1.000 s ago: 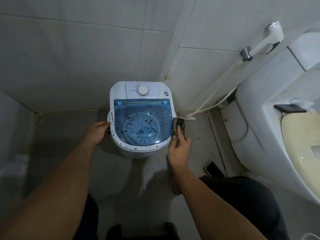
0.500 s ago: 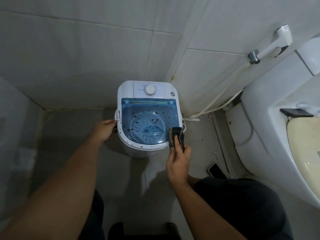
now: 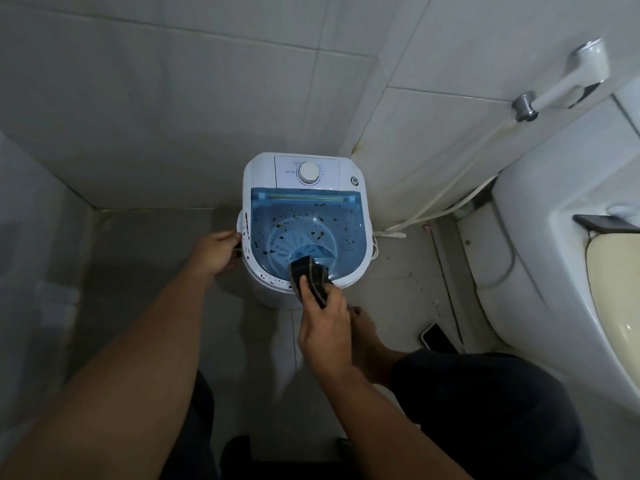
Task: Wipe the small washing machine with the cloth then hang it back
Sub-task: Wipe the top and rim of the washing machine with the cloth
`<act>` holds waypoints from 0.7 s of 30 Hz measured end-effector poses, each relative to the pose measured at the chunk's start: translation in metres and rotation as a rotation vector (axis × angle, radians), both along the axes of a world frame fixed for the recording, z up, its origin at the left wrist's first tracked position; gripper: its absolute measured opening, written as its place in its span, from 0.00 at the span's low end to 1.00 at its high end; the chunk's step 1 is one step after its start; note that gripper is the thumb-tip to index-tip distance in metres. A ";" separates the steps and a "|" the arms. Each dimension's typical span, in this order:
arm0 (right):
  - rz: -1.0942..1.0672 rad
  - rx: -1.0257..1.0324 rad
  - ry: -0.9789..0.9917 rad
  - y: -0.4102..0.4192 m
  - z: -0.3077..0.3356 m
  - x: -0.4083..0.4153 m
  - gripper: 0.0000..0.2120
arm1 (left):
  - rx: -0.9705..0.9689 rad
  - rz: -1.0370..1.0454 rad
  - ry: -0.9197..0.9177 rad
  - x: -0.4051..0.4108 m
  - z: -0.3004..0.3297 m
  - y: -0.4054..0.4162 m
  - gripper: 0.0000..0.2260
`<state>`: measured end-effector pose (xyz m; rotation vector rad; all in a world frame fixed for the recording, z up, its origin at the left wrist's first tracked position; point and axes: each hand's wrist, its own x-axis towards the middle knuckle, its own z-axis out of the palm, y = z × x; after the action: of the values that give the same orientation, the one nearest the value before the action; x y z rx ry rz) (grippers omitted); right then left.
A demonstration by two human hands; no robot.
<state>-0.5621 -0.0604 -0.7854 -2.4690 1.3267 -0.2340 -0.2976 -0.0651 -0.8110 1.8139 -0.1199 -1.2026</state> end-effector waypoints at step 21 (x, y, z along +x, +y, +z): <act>-0.106 0.063 -0.083 -0.021 0.007 -0.022 0.30 | -0.029 -0.008 0.001 -0.003 0.013 0.004 0.14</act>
<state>-0.5844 -0.0815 -0.7784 -2.3145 1.4089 -0.3110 -0.3010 -0.0609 -0.7978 1.7892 -0.1431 -1.2009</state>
